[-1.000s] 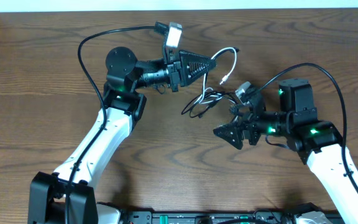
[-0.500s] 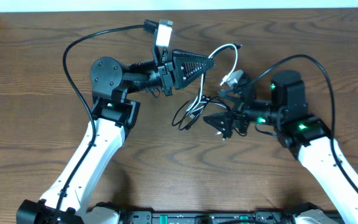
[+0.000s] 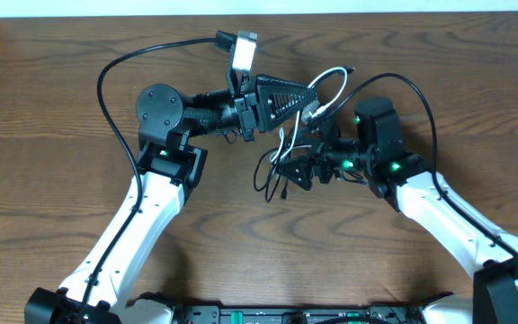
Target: Untangle cables
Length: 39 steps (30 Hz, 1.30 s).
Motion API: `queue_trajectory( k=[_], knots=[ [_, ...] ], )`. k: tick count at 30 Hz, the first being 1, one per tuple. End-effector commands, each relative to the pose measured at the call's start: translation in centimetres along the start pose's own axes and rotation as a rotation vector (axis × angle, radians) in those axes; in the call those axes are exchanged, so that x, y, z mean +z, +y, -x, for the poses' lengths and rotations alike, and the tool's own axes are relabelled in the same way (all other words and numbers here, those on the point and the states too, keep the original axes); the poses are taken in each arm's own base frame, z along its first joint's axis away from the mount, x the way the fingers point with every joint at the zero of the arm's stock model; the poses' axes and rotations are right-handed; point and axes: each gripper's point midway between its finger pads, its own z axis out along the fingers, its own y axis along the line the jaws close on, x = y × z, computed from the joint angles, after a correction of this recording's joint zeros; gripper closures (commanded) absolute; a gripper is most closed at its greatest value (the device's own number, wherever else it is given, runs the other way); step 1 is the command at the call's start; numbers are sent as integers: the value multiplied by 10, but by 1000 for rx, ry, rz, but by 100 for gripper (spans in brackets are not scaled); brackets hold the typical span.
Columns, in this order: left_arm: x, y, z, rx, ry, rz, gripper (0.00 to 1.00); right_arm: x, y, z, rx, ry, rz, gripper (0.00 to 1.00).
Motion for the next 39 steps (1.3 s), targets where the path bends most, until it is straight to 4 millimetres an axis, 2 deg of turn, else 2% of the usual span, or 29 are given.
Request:
queue_trajectory(
  k=[1,4,5,6,7,8,13,19,22,25,28,30,31,35,39],
  knots=[
    [0,-11,11,18,-34,-5,93,4,-7,6,2,-16,-27,1],
    [0,-10,14,9,-52,3,92,4,-23,7,33,-22,-121,1],
    [2,-10,14,9,-57,4,93,5,-31,5,47,-18,-179,25],
    [2,-10,14,8,-60,4,93,6,-31,5,46,-16,-184,41],
    [3,-10,14,7,-63,4,93,9,-31,3,43,-8,-197,77],
    [4,-11,14,8,-64,3,93,11,-31,1,43,-4,-202,99],
    [4,-12,12,18,-51,-3,93,10,-37,-13,87,45,-233,99],
    [5,-9,9,32,-39,4,92,-6,-53,-38,229,116,-293,99],
    [5,-9,9,32,-40,4,92,-25,-82,-58,361,153,-470,99],
    [4,-9,9,32,-40,4,93,-46,-103,-82,439,219,-650,99],
    [4,-9,9,43,-39,4,92,-84,-123,-116,579,290,-924,99],
    [4,-7,8,59,-36,11,92,-115,-128,-140,702,327,-1100,99],
    [4,-5,7,59,-33,17,92,-123,-128,-146,734,341,-1139,99],
    [0,8,4,51,-22,60,93,-147,-126,-166,855,381,-1217,99],
    [-17,25,13,31,-46,121,92,-168,-124,-180,986,380,-1287,99]
  ],
)
